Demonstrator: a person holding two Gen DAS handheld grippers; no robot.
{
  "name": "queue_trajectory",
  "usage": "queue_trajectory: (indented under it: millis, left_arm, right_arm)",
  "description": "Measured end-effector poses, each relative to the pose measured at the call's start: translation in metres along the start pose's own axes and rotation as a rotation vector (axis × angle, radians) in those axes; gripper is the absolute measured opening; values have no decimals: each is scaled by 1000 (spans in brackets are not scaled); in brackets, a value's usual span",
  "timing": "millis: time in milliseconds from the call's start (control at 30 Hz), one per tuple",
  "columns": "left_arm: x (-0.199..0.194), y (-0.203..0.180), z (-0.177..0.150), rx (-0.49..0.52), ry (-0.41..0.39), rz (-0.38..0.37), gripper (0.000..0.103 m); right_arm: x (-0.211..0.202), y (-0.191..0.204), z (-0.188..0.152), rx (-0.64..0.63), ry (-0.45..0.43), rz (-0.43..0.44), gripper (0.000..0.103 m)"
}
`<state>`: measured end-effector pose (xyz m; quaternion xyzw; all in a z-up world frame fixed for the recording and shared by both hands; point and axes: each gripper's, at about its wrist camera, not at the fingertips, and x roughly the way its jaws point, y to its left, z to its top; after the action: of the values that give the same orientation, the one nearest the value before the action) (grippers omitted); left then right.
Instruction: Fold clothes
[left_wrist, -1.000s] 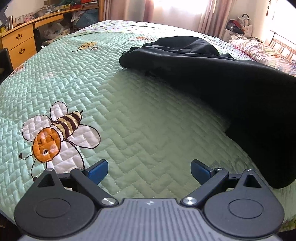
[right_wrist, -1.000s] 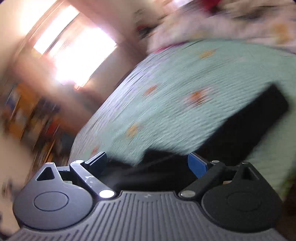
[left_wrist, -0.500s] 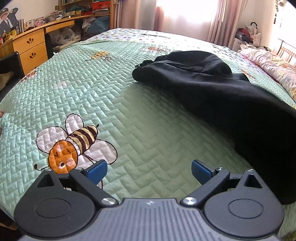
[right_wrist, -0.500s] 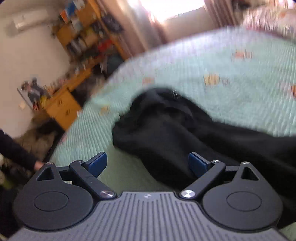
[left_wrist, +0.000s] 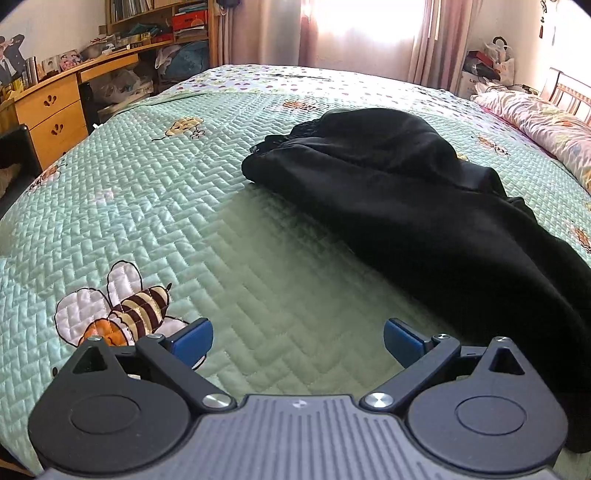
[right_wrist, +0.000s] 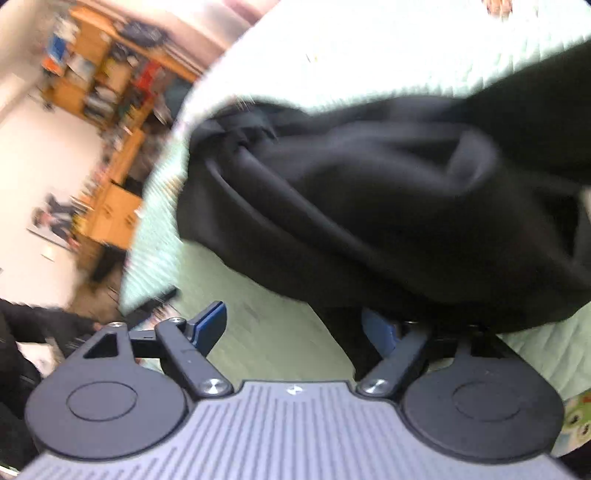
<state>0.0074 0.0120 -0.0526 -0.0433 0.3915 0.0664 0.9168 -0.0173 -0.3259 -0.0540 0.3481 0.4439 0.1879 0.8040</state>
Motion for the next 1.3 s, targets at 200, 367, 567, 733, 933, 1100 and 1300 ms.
queue_trajectory:
  millis: [200,367,567,733,933,1100,1300]
  left_arm:
    - [9,0,1,-14,29,12,100]
    - [17,-3,15,-26,19,0,100]
    - [47,4,59,-130,48,-84,102]
    - [79,3,94,-212,112,-174,102]
    - [122,-8,117,-297,221,-257,102]
    - [150,-14,128,-340,258,-315,102]
    - [160,-21,125,-282,240,-379,71]
  right_arm:
    - [-57,-3,24,86,-197,168,91]
    - [-73,-22,31,205,-315,312,97]
    - [-17,-3,20,98,-179,185,97]
    - [31,-5,2,-12,-57,35,97]
    - [39,-15,-2,-27,-30,0,97]
    - [33,-18,-4,3,-31,-3,97]
    - [41,-5,-12,-20,-41,-55,97]
